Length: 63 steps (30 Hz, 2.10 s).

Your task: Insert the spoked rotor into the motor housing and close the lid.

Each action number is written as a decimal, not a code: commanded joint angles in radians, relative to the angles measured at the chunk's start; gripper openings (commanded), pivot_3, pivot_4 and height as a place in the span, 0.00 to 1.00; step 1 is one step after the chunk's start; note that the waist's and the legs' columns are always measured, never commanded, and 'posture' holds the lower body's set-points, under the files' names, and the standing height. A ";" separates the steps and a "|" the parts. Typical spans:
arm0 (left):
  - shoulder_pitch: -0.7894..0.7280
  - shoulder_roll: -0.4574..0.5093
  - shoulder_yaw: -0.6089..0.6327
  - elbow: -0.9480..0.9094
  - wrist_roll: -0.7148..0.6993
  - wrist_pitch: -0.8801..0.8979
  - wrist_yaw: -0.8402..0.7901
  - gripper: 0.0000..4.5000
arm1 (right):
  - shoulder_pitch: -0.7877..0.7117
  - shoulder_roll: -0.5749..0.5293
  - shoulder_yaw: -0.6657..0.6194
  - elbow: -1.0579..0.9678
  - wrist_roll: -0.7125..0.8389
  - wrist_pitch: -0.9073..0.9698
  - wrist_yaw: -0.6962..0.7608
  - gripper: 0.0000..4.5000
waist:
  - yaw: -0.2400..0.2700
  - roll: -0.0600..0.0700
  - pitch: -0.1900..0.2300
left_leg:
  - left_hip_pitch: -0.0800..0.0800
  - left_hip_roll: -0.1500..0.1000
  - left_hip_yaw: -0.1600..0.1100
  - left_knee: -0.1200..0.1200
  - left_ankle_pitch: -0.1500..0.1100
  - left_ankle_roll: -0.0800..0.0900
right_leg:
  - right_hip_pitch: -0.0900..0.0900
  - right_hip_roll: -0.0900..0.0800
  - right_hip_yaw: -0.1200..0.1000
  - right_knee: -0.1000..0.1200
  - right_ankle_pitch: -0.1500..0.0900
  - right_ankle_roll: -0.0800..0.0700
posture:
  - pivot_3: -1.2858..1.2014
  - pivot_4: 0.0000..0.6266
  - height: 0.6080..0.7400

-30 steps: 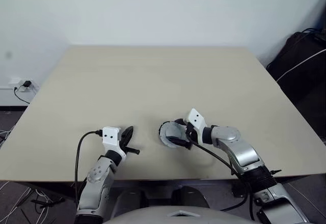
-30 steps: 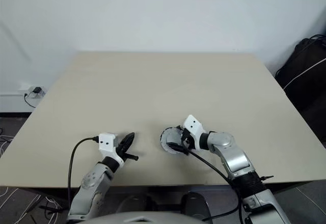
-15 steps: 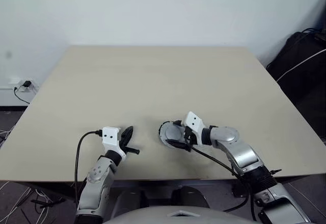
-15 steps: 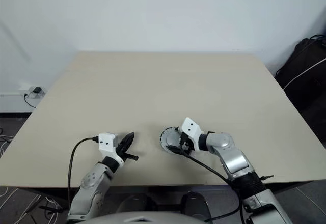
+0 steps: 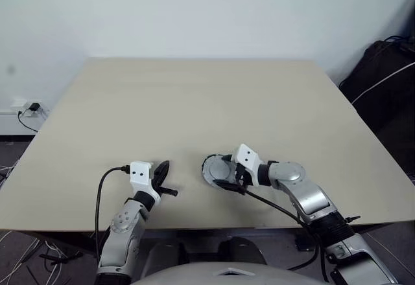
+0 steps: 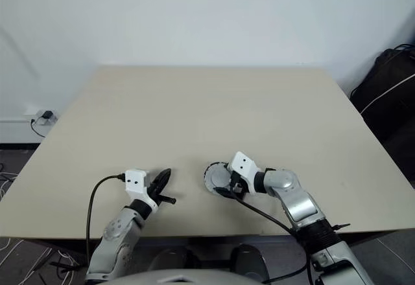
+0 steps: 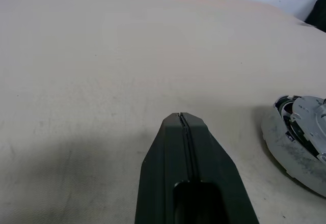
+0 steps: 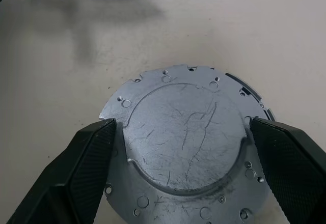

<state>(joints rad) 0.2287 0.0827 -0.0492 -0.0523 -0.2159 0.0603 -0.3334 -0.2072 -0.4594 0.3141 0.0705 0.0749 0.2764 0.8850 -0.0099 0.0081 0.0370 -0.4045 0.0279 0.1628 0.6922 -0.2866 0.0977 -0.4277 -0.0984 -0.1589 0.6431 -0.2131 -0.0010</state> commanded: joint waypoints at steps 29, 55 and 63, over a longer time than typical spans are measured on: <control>0.002 0.005 -0.017 -0.048 0.008 -0.020 -0.007 0.00 | -0.004 0.078 -0.070 -0.072 0.070 0.174 -0.110 0.73 | 0.000 0.001 -0.001 | 0.001 0.000 0.000 0.000 0.000 -0.001 | 0.000 0.000 0.001 0.001 0.000 0.000 | 0.52 0.00 1.00; -0.012 0.002 -0.024 -0.038 0.010 -0.023 -0.009 0.00 | -0.024 0.057 0.033 -0.117 -0.030 0.319 -0.157 0.73 | -0.001 0.002 -0.006 | 0.001 0.000 0.000 0.000 0.000 0.000 | 0.001 0.000 0.001 0.001 0.000 0.000 | 0.52 0.00 1.00; -0.030 0.008 -0.032 -0.024 0.015 -0.020 -0.022 0.00 | -0.042 0.029 0.066 -0.104 -0.049 0.346 -0.152 0.73 | 0.000 0.002 -0.007 | 0.001 0.000 0.000 0.000 0.000 0.000 | 0.001 0.000 0.001 0.000 0.000 0.000 | 0.52 0.00 1.00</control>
<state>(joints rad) 0.2184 0.0873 -0.0728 -0.0521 -0.2032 0.0556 -0.3483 -0.2518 -0.4138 0.3593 -0.0480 0.0549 0.5925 0.7392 -0.0100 0.0105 0.0299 -0.4031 0.0281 0.1629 0.6923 -0.2866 0.0975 -0.4271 -0.0984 -0.1581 0.6432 -0.2130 -0.0011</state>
